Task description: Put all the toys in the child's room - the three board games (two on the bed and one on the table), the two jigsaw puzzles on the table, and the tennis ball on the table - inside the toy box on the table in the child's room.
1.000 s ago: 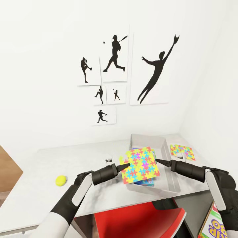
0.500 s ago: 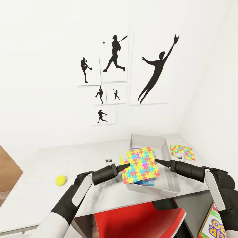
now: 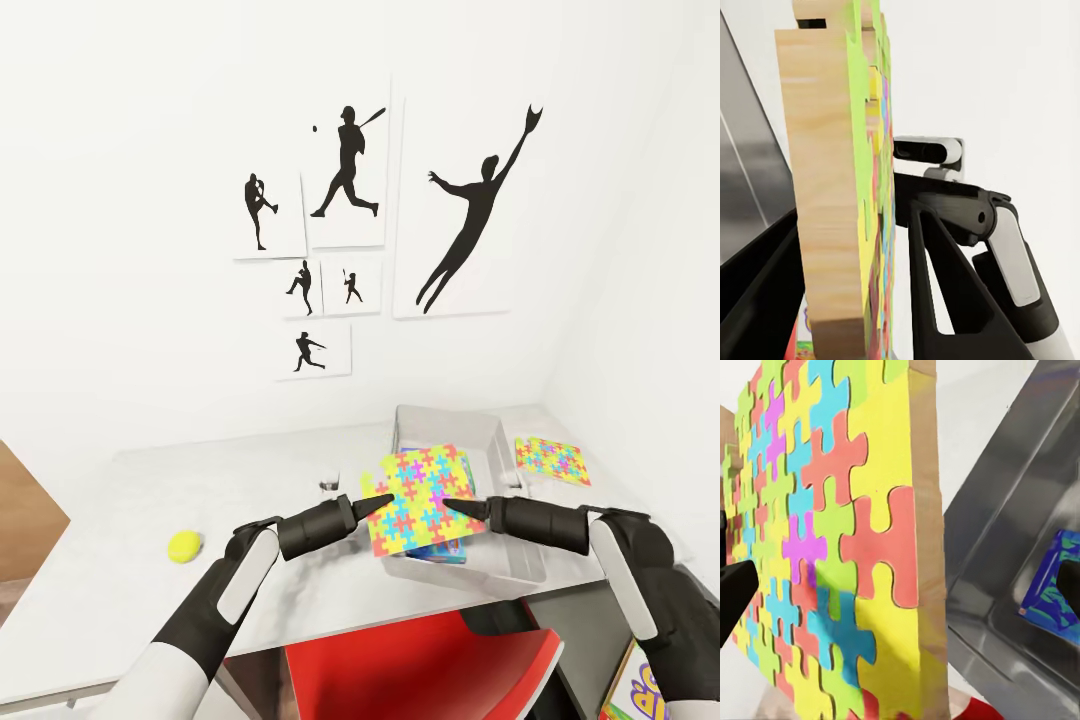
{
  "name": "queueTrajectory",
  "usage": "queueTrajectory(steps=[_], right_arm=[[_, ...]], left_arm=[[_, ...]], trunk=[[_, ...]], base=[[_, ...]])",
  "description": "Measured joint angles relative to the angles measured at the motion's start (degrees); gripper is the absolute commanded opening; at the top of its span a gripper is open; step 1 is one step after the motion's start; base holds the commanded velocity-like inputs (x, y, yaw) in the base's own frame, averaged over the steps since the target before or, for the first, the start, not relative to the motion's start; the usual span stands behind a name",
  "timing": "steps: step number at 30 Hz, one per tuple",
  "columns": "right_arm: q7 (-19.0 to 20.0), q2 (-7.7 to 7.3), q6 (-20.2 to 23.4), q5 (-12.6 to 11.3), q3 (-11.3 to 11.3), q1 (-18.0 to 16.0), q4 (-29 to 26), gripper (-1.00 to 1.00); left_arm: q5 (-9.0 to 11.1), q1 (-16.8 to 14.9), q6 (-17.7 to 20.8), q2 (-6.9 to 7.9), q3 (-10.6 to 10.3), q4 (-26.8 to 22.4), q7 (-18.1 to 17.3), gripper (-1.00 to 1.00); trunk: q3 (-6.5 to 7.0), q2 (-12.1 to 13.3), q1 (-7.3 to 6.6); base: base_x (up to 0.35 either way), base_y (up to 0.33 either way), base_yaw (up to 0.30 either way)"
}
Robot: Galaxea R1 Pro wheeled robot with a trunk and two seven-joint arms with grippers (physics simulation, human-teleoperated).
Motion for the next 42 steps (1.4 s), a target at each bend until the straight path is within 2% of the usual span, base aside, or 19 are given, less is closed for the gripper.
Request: queueTrajectory(steps=[4, 5, 8, 40, 41, 42], right_arm=[[0.01, -0.01, -0.01, -0.15, 1.14, 0.0, 0.04, 1.0], [0.01, -0.01, -0.01, -0.19, 1.37, 0.0, 0.05, -1.0], [0.0, 0.0, 0.2, -0.8, 1.82, -0.01, 0.05, -1.0], [-0.01, 0.0, -0.27, 0.02, 2.19, -0.01, 0.09, -1.0], [-0.01, 0.0, -0.27, 0.02, 2.19, -0.01, 0.09, -1.0], [-0.02, -0.01, -0.01, -0.36, 2.22, 0.0, 0.08, -1.0]], left_arm=[[0.01, 0.0, 0.0, 0.0, 0.0, -0.01, -0.04, -1.0], [0.01, 0.0, 0.0, -0.01, 0.0, -0.01, -0.06, -1.0], [-0.3, 0.0, -0.22, 0.02, 0.0, 0.01, -0.08, -1.0], [-0.37, 0.01, -0.1, 0.12, 0.07, 0.09, -0.14, -1.0], [-0.37, 0.01, -0.1, 0.12, 0.07, 0.09, -0.14, 1.0], [0.0, 0.0, -0.09, 0.13, 0.17, 0.07, -0.12, 1.0]], trunk=[[0.0, 0.0, 0.0], [0.0, 0.0, 0.0], [0.0, 0.0, 0.0], [0.0, 0.0, 0.0], [0.0, 0.0, 0.0], [0.0, 0.0, 0.0]], base=[[0.0, 0.0, 0.0], [0.0, 0.0, 0.0], [0.0, 0.0, 0.0], [0.0, 0.0, 0.0], [0.0, 0.0, 0.0], [0.0, 0.0, 0.0]])
